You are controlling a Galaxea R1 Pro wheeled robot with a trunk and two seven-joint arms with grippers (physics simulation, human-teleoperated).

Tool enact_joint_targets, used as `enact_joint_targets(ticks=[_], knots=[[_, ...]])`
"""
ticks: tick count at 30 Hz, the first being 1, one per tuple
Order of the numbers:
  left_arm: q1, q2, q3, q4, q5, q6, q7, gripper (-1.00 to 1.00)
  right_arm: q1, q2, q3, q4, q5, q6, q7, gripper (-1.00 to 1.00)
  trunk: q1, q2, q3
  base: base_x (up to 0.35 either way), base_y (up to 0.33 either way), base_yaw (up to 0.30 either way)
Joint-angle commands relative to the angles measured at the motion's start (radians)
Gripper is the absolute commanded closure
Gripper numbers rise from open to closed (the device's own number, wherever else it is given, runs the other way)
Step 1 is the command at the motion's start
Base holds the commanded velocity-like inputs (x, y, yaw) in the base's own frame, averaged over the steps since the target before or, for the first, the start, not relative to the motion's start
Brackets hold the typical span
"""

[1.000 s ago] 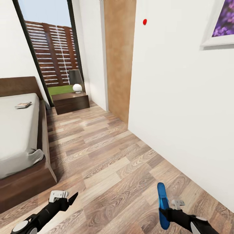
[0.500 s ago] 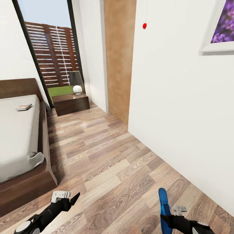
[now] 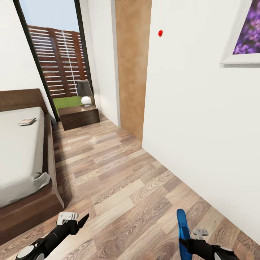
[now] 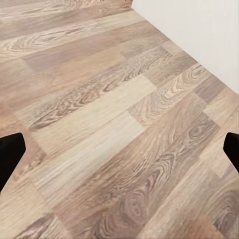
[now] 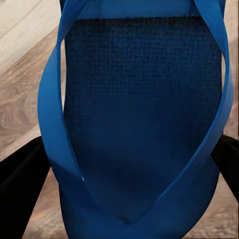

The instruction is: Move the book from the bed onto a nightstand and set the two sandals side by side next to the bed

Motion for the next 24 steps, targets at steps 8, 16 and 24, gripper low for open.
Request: enact_joint_targets(ticks=[8, 16, 24], knots=[[0.000, 0.001, 0.000, 0.000, 0.012, 0.009, -0.002, -1.00, 0.000, -0.042, 0.002, 0.001, -0.011, 0.009, 0.200, 1.00, -0.031, 0.056, 0.024, 0.000, 0.000, 0.000], [0.000, 0.001, -0.001, 0.002, 0.012, 0.009, -0.003, -1.00, 0.000, -0.050, 0.002, 0.003, -0.010, 0.009, 0.362, 1.00, -0.062, 0.112, 0.049, 0.000, 0.000, 0.000], [0.000, 0.001, -0.004, 0.004, 0.012, 0.009, -0.002, -1.00, 0.000, -0.050, 0.002, 0.003, -0.010, 0.008, 0.372, 1.00, -0.092, 0.168, 0.074, 0.000, 0.000, 0.000]])
